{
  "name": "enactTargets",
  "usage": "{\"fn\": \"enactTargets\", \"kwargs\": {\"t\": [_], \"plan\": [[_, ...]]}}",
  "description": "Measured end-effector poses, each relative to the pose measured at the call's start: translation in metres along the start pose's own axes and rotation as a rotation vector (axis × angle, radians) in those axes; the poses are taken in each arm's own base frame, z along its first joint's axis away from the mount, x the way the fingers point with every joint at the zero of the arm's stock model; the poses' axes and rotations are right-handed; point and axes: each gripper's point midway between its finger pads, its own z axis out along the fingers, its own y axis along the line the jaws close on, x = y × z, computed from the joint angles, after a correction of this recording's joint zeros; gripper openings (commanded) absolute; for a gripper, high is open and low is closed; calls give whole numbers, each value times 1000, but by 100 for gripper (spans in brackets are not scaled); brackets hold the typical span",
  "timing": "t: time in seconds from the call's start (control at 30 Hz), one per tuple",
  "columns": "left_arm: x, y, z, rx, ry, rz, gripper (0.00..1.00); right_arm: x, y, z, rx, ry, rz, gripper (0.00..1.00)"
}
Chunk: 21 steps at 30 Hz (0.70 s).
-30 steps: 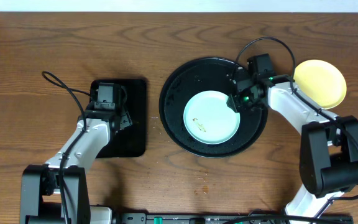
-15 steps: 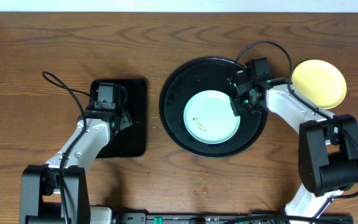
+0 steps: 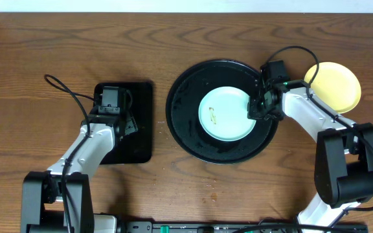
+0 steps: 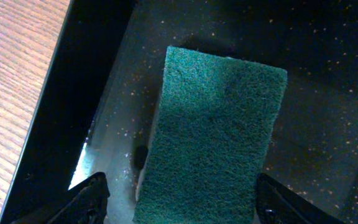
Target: Clean dirty plates on tray and stack at the side
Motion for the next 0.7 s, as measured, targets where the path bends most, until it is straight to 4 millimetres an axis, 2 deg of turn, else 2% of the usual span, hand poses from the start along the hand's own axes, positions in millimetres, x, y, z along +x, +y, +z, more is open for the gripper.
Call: {"fn": "enactTargets", "kwargs": {"t": [0.07,0.13,0.5,0.53,0.7], "plan": [[-1,0,0,1,-4,4,75,1,-2,0,11,5,20,21],[-5,-2,0,8,-21,18,75,1,-3,0,18,1,14,26],[-14,-6,0,22,-58,59,74,0,-5,0,31,-3,-50,28],[-14,-6,1,21,-56,59,71,0,-5,0,31,-3,-51,28],[-7,-6,9,10,-27,67,37,0,-5,0,31,-3,-67,28]]}}
